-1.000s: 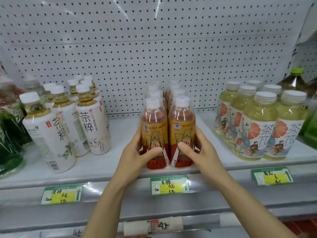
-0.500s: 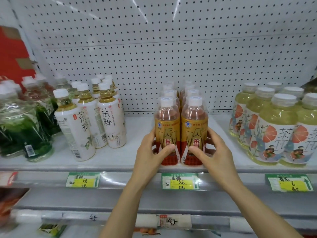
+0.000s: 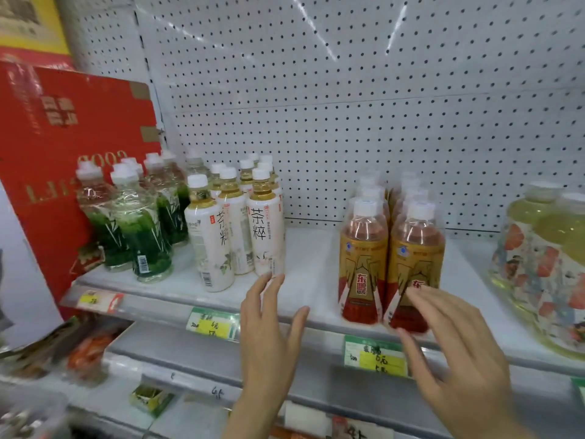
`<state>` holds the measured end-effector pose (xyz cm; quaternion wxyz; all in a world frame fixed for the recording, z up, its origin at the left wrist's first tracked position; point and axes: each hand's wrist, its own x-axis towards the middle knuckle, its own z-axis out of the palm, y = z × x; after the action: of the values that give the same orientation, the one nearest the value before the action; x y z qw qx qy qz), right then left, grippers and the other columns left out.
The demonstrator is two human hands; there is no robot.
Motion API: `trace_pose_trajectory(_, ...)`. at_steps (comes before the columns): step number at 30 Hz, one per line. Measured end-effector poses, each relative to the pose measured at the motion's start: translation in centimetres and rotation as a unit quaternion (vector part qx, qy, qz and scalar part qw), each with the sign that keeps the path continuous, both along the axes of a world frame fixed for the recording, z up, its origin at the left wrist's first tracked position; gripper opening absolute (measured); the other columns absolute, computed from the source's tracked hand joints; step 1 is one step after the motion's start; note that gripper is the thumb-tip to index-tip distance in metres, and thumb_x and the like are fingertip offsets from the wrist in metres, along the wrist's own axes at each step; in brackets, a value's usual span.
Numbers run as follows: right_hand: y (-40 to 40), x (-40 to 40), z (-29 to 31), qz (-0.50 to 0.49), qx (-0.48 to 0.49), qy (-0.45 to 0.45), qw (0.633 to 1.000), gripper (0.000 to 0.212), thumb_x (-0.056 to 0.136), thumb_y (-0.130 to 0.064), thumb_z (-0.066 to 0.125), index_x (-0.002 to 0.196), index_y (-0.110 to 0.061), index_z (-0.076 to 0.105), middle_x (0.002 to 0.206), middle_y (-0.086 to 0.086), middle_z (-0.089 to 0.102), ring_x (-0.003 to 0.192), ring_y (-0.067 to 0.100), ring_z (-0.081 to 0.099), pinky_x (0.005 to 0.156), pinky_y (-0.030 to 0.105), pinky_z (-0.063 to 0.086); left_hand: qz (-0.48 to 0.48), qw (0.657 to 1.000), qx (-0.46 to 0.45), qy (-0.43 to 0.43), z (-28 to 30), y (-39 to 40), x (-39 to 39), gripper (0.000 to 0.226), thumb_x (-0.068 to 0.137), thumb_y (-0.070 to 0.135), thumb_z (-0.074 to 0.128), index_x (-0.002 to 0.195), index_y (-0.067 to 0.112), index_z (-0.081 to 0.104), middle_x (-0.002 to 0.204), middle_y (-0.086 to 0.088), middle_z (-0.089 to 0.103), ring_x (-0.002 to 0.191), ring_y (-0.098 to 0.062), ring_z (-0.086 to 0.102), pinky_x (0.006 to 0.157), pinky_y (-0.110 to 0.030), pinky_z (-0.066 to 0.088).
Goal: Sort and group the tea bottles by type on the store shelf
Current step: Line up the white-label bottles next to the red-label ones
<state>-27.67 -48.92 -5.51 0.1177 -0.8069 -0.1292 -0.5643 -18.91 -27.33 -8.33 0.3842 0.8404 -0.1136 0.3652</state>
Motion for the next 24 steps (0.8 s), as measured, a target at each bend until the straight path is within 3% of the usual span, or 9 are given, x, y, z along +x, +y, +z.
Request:
trace_pose_trajectory(2, 1.9, -0.4, -0.4, 0.014, 0.005, 0.002, 1.0, 0.037, 0.086, -0.024, 0.065, 0.111, 0.003, 0.07, 0.114, 0.01, 0.069, 0.106, 0.024, 0.062, 0.092, 0.039, 0.051, 0.055, 0.997, -0.05, -0.003, 0.1, 2.4, 0.5, 0.063, 0.087, 0.03, 0.071, 0.143, 0.016, 0.046, 0.146, -0.006, 0.044, 0.135, -0.021, 0.042, 0.112, -0.037, 0.036)
trace_pose_trajectory(6, 6.6, 0.6, -0.1, 0.061, 0.054, 0.03, 0.996, 0.036, 0.086, -0.028, 0.062, 0.114, -0.006, 0.07, 0.113, -0.002, 0.067, 0.106, 0.015, 0.06, 0.1, 0.024, 0.045, 0.11, 0.98, -0.165, 0.008, 2.7, 7.8, 4.0, 0.078, 0.085, 0.025, 0.076, 0.148, 0.015, 0.033, 0.146, -0.007, 0.038, 0.134, -0.024, 0.038, 0.112, -0.046, 0.037)
trace_pose_trajectory(10, 12.9, 6.1, 2.3, 0.122, 0.11, 0.107, 0.981, 0.049, 0.087, -0.032, 0.06, 0.133, -0.013, 0.059, 0.124, -0.006, 0.058, 0.115, 0.007, 0.051, 0.106, 0.01, 0.03, 0.041, 0.983, -0.165, 0.071, 5.8, 11.0, 7.8, 0.092, 0.081, 0.042, 0.077, 0.153, 0.021, 0.025, 0.147, 0.0, 0.036, 0.128, -0.016, 0.046, 0.101, -0.035, 0.042)
trace_pose_trajectory(12, 15.7, 9.9, 4.2, 0.112, 0.162, 0.177, 0.964, 0.064, 0.089, -0.034, 0.062, 0.148, -0.023, 0.04, 0.135, -0.011, 0.045, 0.124, -0.003, 0.034, 0.105, 0.001, 0.016, 0.018, 0.989, -0.107, 0.101, 6.5, 11.9, 9.4, 0.096, 0.077, 0.053, 0.077, 0.152, 0.026, 0.023, 0.144, 0.004, 0.039, 0.125, -0.015, 0.049, 0.097, -0.04, 0.049)
trace_pose_trajectory(14, 17.8, 13.8, 5.4, 0.099, 0.216, 0.238, 0.942, 0.087, 0.088, -0.027, 0.07, 0.155, -0.029, 0.015, 0.145, -0.013, 0.031, 0.128, -0.008, 0.021, 0.105, 0.006, 0.013, -0.005, 0.99, -0.055, 0.128, 6.8, 12.8, 10.6, 0.092, 0.076, 0.054, 0.076, 0.15, 0.028, 0.028, 0.14, 0.006, 0.048, 0.121, -0.015, 0.053, 0.093, -0.041, 0.051)
trace_pose_trajectory(16, 19.0, 17.1, 5.6, 0.072, 0.261, 0.269, 0.924, 0.099, 0.085, -0.023, 0.073, 0.156, -0.027, 0.004, 0.153, -0.008, 0.025, 0.136, 0.001, 0.02, 0.107, 0.016, 0.015, -0.051, 0.986, -0.044, 0.154, 6.9, 14.0, 11.7, 0.083, 0.076, 0.05, 0.078, 0.144, 0.031, 0.035, 0.134, 0.008, 0.056, 0.11, -0.01, 0.054, 0.085, -0.033, 0.048)
trace_pose_trajectory(19, 19.0, 20.2, 4.6, 0.049, 0.327, 0.286, 0.899, 0.097, 0.076, -0.027, 0.078, 0.152, -0.028, 0.017, 0.148, -0.005, 0.038, 0.135, 0.014, 0.035, 0.11, 0.032, 0.035, -0.086, 0.981, -0.039, 0.17, 7.1, 15.2, 12.5, 0.083, 0.072, 0.056, 0.076, 0.141, 0.031, 0.038, 0.133, 0.011, 0.058, 0.111, -0.011, 0.058, 0.089, -0.036, 0.054)
trace_pose_trajectory(21, 18.8, 21.2, 4.3, 0.028, 0.361, 0.302, 0.882, 0.084, 0.072, -0.033, 0.081, 0.141, -0.028, 0.033, 0.132, -0.006, 0.054, 0.121, 0.015, 0.053, 0.096, 0.042, 0.051, -0.083, 0.982, -0.031, 0.169, 7.1, 15.9, 12.9, 0.087, 0.07, 0.063, 0.071, 0.143, 0.031, 0.036, 0.135, 0.009, 0.058, 0.117, -0.016, 0.06, 0.093, -0.043, 0.055)
trace_pose_trajectory(24, 18.2, 22.1, 4.3, -0.002, 0.381, 0.318, 0.868, 0.069, 0.071, -0.031, 0.085, 0.127, -0.024, 0.044, 0.116, -0.005, 0.063, 0.105, 0.016, 0.063, 0.085, 0.042, 0.057, -0.065, 0.983, -0.018, 0.173, 7.0, 17.1, 13.3, 0.084, 0.076, 0.061, 0.07, 0.145, 0.031, 0.032, 0.138, 0.006, 0.055, 0.117, -0.018, 0.059, 0.093, -0.044, 0.054)
